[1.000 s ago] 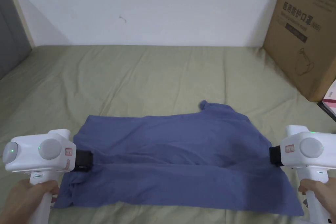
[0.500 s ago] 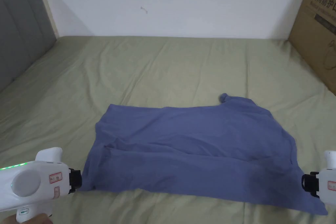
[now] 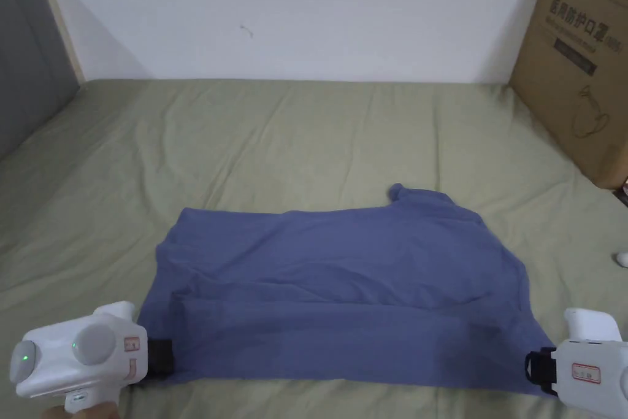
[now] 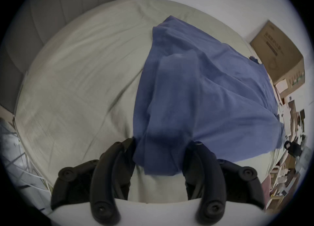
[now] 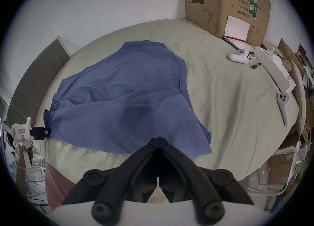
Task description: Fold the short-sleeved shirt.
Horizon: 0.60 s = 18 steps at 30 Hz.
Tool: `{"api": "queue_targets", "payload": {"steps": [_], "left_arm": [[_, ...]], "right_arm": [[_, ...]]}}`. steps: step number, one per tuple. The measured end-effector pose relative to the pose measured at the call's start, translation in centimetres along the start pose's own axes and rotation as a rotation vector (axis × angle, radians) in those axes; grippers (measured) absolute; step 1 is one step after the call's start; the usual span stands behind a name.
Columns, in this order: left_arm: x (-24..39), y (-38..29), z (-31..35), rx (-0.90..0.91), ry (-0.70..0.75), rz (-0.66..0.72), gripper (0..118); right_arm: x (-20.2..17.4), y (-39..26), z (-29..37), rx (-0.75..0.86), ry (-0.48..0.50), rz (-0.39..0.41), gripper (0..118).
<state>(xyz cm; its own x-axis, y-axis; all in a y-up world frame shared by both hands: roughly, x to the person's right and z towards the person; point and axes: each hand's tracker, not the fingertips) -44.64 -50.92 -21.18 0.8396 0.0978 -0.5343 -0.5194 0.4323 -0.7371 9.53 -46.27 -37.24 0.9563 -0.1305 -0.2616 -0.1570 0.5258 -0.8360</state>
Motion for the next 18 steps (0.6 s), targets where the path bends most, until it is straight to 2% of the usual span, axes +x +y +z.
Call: {"api": "queue_targets", "payload": {"steps": [1,2,3,4,5,6,7,8,9,11,12,13,14,15,16,18], "left_arm": [[-0.2,0.3,0.8,0.001,-0.051,0.025,17],[-0.4,0.6,1.2,0.005,-0.055,0.012,10],[-0.6,0.7,1.4,0.005,-0.055,0.010,10],[-0.9,1.0,1.4,-0.023,-0.144,0.038,10],[-1.0,1.2,1.5,-0.018,-0.103,0.045,10],[-1.0,1.3,1.6,-0.009,-0.106,0.043,10],[-0.9,1.2,1.8,-0.010,-0.106,0.039,10],[-0.8,1.2,1.8,-0.010,-0.104,0.033,10],[-0.7,1.2,1.8,-0.009,-0.099,0.024,10],[-0.5,1.1,1.8,-0.008,-0.090,0.006,10],[-0.5,1.1,1.8,-0.008,-0.090,0.003,10],[-0.6,1.1,1.7,-0.008,-0.090,0.002,10],[-0.7,1.2,1.6,-0.010,-0.094,0.007,10],[-0.8,1.1,1.7,-0.014,-0.105,0.017,10],[-0.9,1.1,1.7,-0.019,-0.105,0.020,10],[-1.0,1.0,2.0,-0.013,-0.107,0.010,10]], "right_arm": [[0.0,0.0,0.1,0.005,0.002,-0.002,0],[0.1,0.3,0.1,0.015,-0.001,-0.004,5],[0.1,0.7,0.1,0.023,-0.007,-0.006,25],[0.8,-0.1,0.6,-0.035,-0.026,-0.066,50],[1.0,0.5,0.5,-0.028,-0.030,-0.061,65],[1.2,1.1,0.1,-0.025,-0.039,-0.066,71],[1.5,2.0,-0.5,-0.027,-0.047,-0.080,71],[1.8,2.5,-1.2,0.038,0.012,-0.032,79],[2.1,3.0,-2.1,0.040,0.028,-0.041,82],[2.4,4.0,-4.7,-0.038,0.011,-0.063,82],[2.5,3.0,-4.9,-0.060,-0.021,-0.064,77],[2.4,2.4,-6.1,-0.111,-0.008,-0.046,54],[2.4,2.0,-6.9,-0.159,-0.006,-0.034,10],[2.3,1.4,-8.8,-0.212,-0.003,-0.021,5],[2.0,0.9,-8.0,-0.147,-0.007,-0.031,5],[1.4,2.1,-6.7,-0.141,-0.017,-0.020,5]]}}
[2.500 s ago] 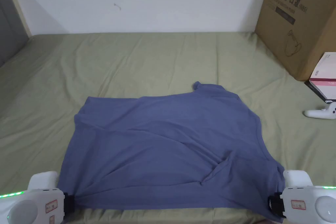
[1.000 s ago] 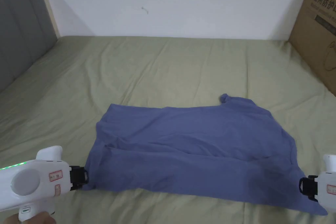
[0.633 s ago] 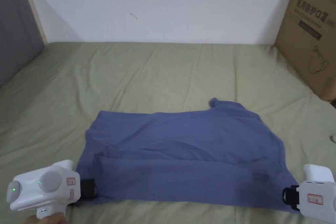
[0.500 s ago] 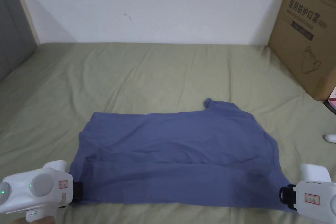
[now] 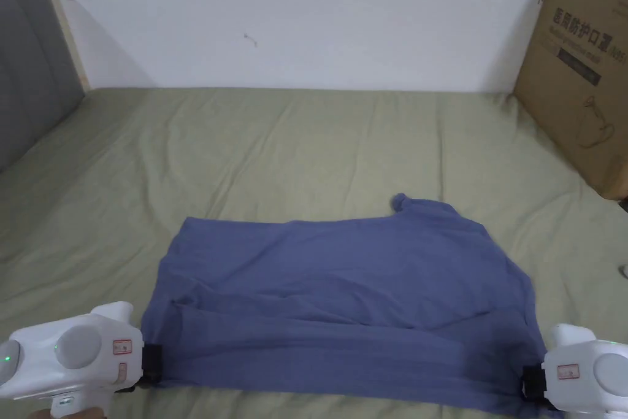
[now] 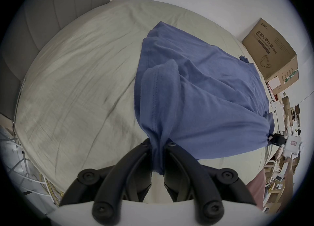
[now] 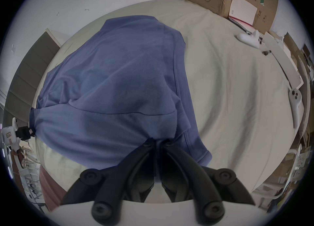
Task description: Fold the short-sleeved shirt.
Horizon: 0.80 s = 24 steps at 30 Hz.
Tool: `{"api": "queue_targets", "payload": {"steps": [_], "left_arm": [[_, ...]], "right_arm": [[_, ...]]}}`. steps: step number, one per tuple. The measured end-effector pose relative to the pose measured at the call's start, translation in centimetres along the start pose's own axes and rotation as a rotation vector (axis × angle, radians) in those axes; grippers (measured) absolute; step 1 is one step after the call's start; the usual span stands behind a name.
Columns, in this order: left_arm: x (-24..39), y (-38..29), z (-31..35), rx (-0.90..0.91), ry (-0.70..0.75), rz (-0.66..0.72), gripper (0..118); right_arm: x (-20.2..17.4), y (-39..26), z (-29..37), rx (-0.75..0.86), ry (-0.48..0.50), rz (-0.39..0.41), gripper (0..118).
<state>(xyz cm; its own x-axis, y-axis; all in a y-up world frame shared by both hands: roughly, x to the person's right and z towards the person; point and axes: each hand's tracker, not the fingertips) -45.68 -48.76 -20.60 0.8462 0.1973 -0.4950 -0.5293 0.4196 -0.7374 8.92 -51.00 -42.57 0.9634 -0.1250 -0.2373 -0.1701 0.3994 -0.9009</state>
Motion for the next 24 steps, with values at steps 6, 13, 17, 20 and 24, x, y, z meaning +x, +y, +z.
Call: {"api": "queue_targets", "payload": {"steps": [6,13,17,20,24], "left_arm": [[0.3,-0.3,2.4,0.023,-0.012,-0.020,10],[0.3,-3.7,5.3,0.029,-0.002,-0.051,10],[-0.3,-7.0,4.1,-0.032,0.039,-0.086,10],[-0.8,-8.1,3.1,-0.033,0.023,-0.054,13],[-1.1,-7.4,3.7,-0.029,0.065,-0.032,101]], "right_arm": [[0.8,-0.6,2.8,0.042,0.016,-0.015,5],[1.8,-4.5,5.7,0.039,-0.008,0.025,5],[2.9,-7.4,5.7,0.014,0.003,0.016,5],[3.1,-8.0,4.7,0.032,0.012,0.004,6],[2.4,-6.9,4.7,0.032,-0.015,0.031,72]]}}
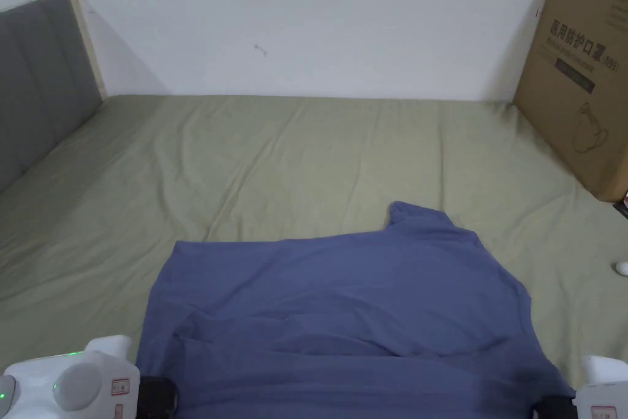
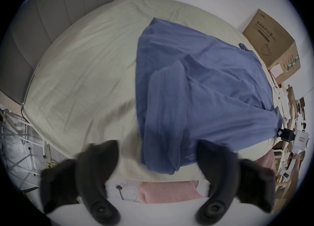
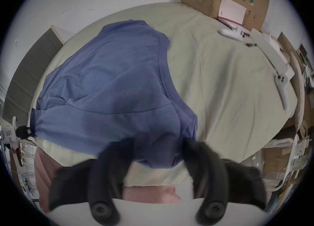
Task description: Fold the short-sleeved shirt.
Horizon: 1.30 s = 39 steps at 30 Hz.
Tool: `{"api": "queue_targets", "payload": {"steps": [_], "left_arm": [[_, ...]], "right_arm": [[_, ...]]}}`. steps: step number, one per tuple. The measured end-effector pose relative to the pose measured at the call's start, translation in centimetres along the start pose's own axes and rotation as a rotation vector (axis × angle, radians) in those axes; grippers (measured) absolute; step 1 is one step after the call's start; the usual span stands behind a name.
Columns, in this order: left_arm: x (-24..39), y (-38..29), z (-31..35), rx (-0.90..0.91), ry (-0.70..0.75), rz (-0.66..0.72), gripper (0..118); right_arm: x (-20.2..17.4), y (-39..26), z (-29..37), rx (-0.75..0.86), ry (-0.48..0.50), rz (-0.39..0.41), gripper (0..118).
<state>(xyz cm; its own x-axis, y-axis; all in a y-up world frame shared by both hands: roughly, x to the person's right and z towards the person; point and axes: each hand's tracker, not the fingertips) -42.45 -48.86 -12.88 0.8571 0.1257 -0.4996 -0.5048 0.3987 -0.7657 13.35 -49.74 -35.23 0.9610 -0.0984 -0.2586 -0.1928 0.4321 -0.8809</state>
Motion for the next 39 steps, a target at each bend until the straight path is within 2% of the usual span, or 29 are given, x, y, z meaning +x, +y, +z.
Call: {"api": "queue_targets", "payload": {"steps": [1,3,4,5,6,7,8,9,10,12,13,16,19,26,27,28,30,31,35,37,39], "left_arm": [[0.0,0.4,0.6,0.011,0.002,-0.005,106],[-0.1,1.1,1.9,0.057,-0.002,-0.002,103],[-0.1,1.5,2.5,0.064,-0.004,0.003,101],[0.1,2.1,3.3,0.101,-0.023,0.012,91],[0.3,2.5,3.8,0.135,-0.046,0.014,60],[0.5,2.8,4.1,0.148,-0.040,0.015,28],[0.9,3.1,4.1,0.145,-0.036,0.006,0],[1.3,3.6,3.8,0.135,-0.032,-0.025,0],[1.6,3.8,3.5,0.119,-0.041,-0.053,0],[2.2,3.9,2.6,0.112,-0.029,-0.067,0],[2.6,3.9,2.2,0.114,-0.021,-0.065,0],[2.7,4.5,1.1,0.103,-0.031,-0.054,0],[3.4,5.8,0.8,0.099,-0.029,-0.064,0],[4.8,9.9,0.6,0.136,-0.057,-0.106,0],[4.9,10.5,0.5,0.142,-0.057,-0.104,0],[4.9,10.9,0.5,0.148,-0.062,-0.100,0],[4.6,11.7,0.5,0.159,-0.071,-0.083,0],[4.5,12.0,0.3,0.160,-0.070,-0.083,0],[3.2,12.6,-0.4,0.160,-0.040,-0.038,0],[2.4,12.7,-0.9,0.139,-0.051,-0.007,0],[1.9,12.7,-1.3,0.137,-0.044,0.006,0]], "right_arm": [[-0.2,0.5,0.4,0.010,-0.015,0.015,81],[-0.8,1.7,1.8,0.049,-0.006,0.031,81],[-1.0,2.5,2.3,0.064,0.009,0.030,81],[-1.2,3.3,2.8,0.081,0.029,0.023,78],[-1.3,4.1,3.1,0.103,0.059,0.020,61],[-1.6,4.8,3.4,0.123,0.077,0.022,26],[-2.1,5.4,3.6,0.144,0.068,0.030,0],[-2.8,5.7,3.4,0.196,-0.006,0.020,0],[-3.9,5.8,4.1,0.189,-0.035,0.039,0],[-4.5,6.3,3.3,0.138,0.066,0.014,0],[-4.9,6.4,2.8,0.123,0.086,0.008,0],[-5.4,7.8,1.0,0.111,0.059,0.038,0],[-5.8,9.5,-0.4,0.097,0.099,0.025,0],[-7.0,18.2,-2.8,0.169,0.089,0.087,0],[-7.3,20.1,-3.2,0.172,0.087,0.113,1],[-7.5,22.1,-3.7,0.173,0.081,0.134,19],[-7.9,25.7,-5.4,0.165,0.055,0.179,86],[-7.9,27.3,-6.0,0.173,0.039,0.187,92],[-8.2,33.5,-10.1,0.178,0.015,0.158,92],[-8.2,34.9,-12.5,0.105,0.019,0.107,92],[-8.4,34.6,-15.0,0.042,0.033,0.111,91]]}}
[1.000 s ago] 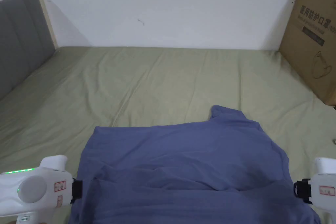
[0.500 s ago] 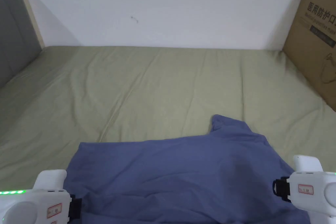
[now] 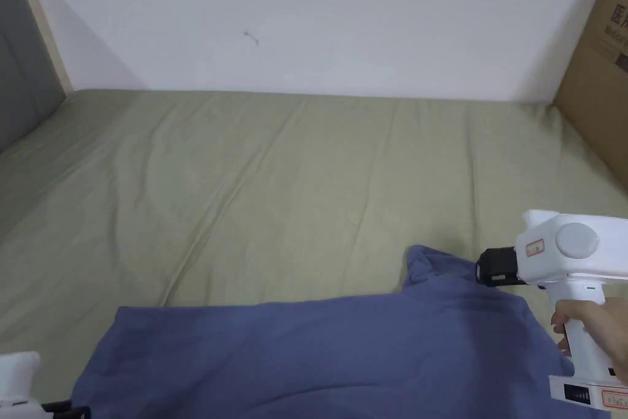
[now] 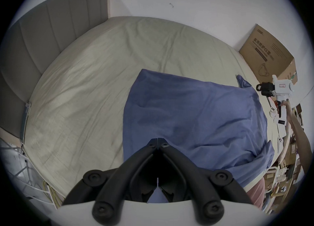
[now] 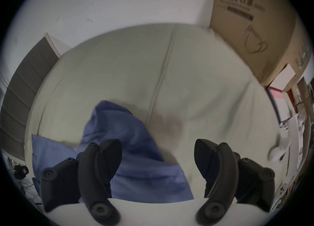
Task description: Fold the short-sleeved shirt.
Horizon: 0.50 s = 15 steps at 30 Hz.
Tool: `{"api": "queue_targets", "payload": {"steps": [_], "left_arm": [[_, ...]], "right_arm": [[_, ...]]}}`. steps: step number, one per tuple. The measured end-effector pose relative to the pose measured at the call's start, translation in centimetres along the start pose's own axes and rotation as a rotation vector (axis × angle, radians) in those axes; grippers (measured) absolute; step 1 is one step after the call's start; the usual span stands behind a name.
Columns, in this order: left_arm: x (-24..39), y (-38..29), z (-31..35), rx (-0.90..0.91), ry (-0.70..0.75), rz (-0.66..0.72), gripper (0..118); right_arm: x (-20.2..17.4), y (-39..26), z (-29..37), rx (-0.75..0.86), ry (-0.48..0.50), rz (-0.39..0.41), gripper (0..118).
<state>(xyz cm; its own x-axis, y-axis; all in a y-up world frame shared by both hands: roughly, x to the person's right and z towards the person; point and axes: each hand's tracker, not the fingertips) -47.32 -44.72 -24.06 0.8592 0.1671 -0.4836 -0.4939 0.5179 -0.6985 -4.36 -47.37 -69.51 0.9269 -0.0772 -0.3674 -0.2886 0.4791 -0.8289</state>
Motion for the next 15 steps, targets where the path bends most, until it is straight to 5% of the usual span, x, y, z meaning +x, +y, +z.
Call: {"api": "queue_targets", "payload": {"steps": [1,3,4,5,6,7,8,15], "left_arm": [[-0.2,0.0,-0.2,-0.005,0.009,0.004,0],[-0.5,-0.1,-0.1,0.000,0.036,0.025,0],[-0.8,-0.1,-0.2,-0.003,0.040,0.037,0],[-1.1,0.0,-0.2,-0.006,0.043,0.049,0],[-1.3,0.0,-0.1,-0.006,0.044,0.055,0],[-1.4,0.1,-0.1,-0.004,0.043,0.059,0],[-1.5,0.1,0.0,-0.003,0.045,0.063,0],[-1.8,2.0,-0.3,0.032,0.037,0.097,0]], "right_arm": [[-0.1,-0.3,-1.2,-0.039,0.010,0.013,89],[-0.5,-1.7,-3.1,-0.122,0.019,0.047,62],[-0.9,-2.4,-3.7,-0.137,0.004,0.073,61],[-1.4,-2.6,-3.0,-0.050,-0.031,0.096,55],[-1.8,-2.3,-2.5,-0.065,-0.020,0.078,40],[-1.0,-2.2,-3.0,-0.064,-0.002,0.104,12],[-0.7,-1.7,-3.0,-0.067,-0.010,0.140,0],[-1.0,-2.1,-1.5,-0.045,-0.010,0.051,0]]}}
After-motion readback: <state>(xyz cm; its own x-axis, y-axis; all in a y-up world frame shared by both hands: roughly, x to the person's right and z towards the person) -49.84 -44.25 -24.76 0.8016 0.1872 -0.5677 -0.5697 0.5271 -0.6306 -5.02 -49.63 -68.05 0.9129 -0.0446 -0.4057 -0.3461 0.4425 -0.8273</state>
